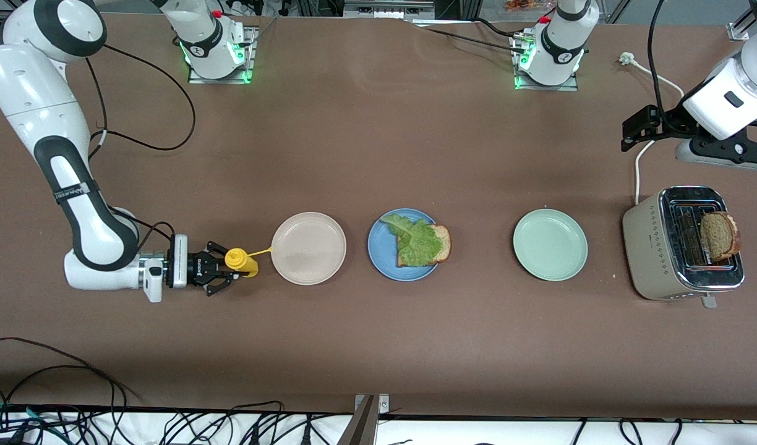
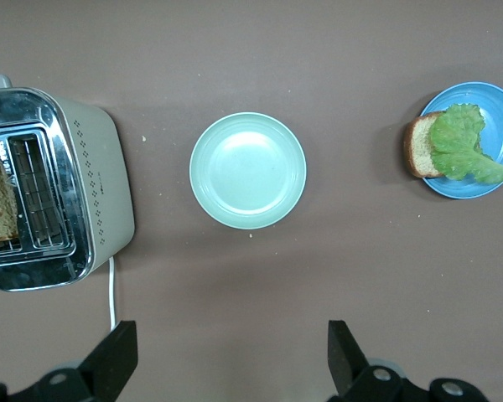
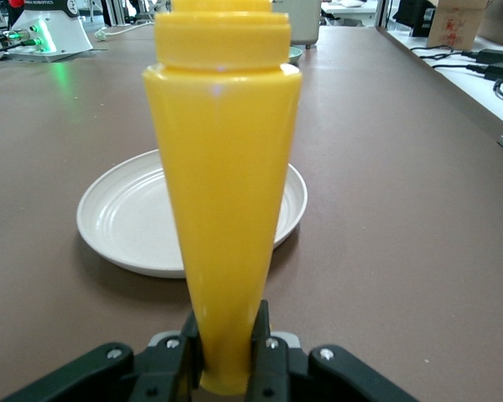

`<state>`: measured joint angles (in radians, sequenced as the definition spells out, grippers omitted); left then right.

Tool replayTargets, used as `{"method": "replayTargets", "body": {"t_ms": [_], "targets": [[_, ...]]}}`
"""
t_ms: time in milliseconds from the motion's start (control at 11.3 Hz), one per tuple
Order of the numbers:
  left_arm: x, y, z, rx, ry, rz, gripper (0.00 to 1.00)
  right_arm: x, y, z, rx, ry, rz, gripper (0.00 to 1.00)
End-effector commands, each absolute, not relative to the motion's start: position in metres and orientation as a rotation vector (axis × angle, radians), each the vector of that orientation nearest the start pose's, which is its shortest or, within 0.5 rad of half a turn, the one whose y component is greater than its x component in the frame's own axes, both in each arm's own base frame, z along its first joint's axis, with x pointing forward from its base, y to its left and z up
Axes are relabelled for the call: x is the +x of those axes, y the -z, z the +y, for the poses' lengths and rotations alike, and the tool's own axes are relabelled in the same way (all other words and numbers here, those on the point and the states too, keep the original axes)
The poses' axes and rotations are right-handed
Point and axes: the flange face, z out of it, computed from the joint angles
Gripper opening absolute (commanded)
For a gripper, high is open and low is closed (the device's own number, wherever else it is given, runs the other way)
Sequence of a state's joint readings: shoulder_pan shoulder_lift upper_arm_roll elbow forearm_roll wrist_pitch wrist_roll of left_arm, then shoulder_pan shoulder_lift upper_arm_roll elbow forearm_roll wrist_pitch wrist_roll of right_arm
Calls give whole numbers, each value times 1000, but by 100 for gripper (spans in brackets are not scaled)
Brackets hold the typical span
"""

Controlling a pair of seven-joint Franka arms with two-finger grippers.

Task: Make sandwich in blue plate with both arms
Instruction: 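Set the mustard bottle down and open the right gripper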

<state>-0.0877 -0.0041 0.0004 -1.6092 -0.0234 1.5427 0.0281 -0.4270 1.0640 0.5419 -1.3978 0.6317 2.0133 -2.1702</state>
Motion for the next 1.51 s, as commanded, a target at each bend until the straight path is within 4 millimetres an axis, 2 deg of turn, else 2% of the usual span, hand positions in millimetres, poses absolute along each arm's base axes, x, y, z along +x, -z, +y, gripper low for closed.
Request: {"method": "replayTargets", "body": {"t_ms": [0, 177, 443, 532, 709, 886, 1063, 1241, 1329, 1418], "targets": [[545, -613, -50, -3125, -100, 180, 100, 697, -110, 63, -1418, 950, -1612, 0], [545, -613, -50, -3125, -100, 180, 100, 696, -106, 66, -1419, 953, -1597, 0], [545, -613, -50, -3125, -100, 180, 100, 692, -94, 66, -1418, 956, -1579, 11], [545, -613, -50, -3125, -100, 180, 100, 692, -93, 65, -1417, 964, -1578, 22], [545, -613, -50, -3125, -100, 180, 100, 692, -92, 62, -1417, 970, -1581, 35], [545, -613, -50, -3125, -100, 180, 100, 693, -92, 60, -1419, 970, -1586, 63], [545, -613, -50, -3125, -100, 180, 100, 693, -92, 58, -1413, 978, -1593, 77], [545, -613, -50, -3123, -100, 180, 100, 693, -92, 56, -1418, 978, -1592, 86], [545, -613, -50, -3123, -100, 180, 100, 694, -94, 54, -1419, 979, -1596, 100], [545, -613, -51, -3123, -100, 182, 100, 696, -94, 47, -1430, 977, -1599, 100]]}}
